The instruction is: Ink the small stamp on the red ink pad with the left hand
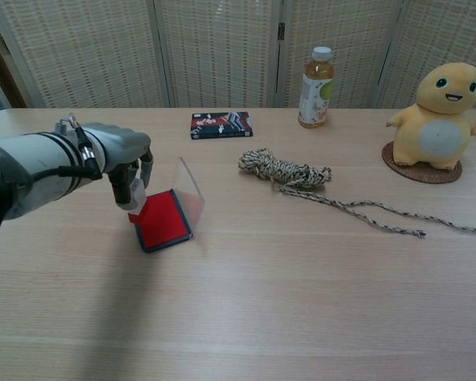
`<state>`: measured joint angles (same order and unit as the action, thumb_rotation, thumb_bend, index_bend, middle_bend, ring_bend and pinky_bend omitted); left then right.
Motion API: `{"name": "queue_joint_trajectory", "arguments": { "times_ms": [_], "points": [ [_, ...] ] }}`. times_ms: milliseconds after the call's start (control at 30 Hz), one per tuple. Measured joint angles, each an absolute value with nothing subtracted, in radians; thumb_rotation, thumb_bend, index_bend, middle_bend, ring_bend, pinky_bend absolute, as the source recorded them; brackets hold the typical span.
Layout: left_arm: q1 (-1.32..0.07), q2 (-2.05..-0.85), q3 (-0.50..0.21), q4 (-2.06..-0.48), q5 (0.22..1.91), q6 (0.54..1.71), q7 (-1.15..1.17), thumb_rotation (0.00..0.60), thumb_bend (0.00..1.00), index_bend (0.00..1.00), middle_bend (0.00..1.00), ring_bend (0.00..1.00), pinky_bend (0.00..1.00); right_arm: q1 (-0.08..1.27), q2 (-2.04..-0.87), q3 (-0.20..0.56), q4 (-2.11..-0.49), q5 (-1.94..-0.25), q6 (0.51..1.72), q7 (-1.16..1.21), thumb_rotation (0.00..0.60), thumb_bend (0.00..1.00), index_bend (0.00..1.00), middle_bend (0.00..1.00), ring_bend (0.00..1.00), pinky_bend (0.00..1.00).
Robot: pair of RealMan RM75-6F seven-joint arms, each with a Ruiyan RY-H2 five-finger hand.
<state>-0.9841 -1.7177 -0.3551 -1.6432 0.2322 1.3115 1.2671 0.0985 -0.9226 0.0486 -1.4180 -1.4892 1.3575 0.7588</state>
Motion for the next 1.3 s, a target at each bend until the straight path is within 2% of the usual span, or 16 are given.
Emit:
{"name": "queue_joint_trajectory", "arguments": {
  "times_ms": [533,1300],
  "points": [
    [-1.027,-1.739,-0.333,-1.588,0.215,1.258,1.210,0.600,0.31,0.52,0.51,0.25,0.25,0.092,-0.919,0.047,-1.421,-1.489,1.360,0.760,0.600,0.31,0.00,0.00,0.00,0.00],
    [-1.028,-1.765,-0.265,-1.532,0.242,1.196,1.114,0.600,0.31,0.52,0.51,0.25,0.25,0.071,-0.910,0.040,-1.438,-1.505,1.391,0.741,0.600,0.31,0.00,0.00,0.00,0.00]
  ]
}}
